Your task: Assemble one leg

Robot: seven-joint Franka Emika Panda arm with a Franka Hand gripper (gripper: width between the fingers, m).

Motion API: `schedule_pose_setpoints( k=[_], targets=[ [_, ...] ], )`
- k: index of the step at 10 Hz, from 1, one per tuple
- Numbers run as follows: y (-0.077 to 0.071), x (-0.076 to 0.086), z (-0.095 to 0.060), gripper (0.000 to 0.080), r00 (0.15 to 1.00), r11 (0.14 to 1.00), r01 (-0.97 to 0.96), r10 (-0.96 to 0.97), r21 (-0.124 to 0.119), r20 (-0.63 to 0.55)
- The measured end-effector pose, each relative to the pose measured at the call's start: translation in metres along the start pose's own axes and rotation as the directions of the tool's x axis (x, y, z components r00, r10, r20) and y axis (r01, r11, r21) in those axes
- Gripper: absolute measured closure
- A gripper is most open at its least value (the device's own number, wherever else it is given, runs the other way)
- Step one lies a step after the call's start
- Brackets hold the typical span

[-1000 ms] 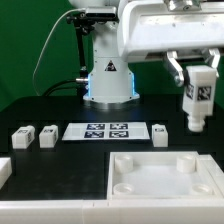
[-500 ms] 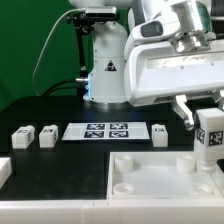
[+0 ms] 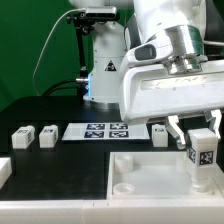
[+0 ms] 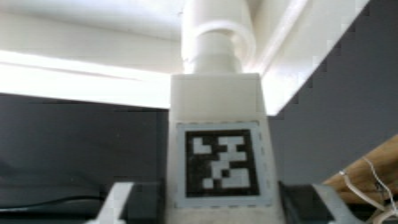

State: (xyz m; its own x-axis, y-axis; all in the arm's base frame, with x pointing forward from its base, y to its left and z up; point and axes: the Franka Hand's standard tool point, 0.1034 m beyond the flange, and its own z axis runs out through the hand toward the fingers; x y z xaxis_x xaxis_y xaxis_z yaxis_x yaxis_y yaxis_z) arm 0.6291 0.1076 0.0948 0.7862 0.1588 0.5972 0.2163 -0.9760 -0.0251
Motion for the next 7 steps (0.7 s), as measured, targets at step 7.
schedule_pose_setpoints(
  k=[7],
  targets=[
    [-0.0059, -0.0139, 0.0099, 0.0508, 1.000, 1.000, -0.016, 0.016, 0.001, 0.020]
  ],
)
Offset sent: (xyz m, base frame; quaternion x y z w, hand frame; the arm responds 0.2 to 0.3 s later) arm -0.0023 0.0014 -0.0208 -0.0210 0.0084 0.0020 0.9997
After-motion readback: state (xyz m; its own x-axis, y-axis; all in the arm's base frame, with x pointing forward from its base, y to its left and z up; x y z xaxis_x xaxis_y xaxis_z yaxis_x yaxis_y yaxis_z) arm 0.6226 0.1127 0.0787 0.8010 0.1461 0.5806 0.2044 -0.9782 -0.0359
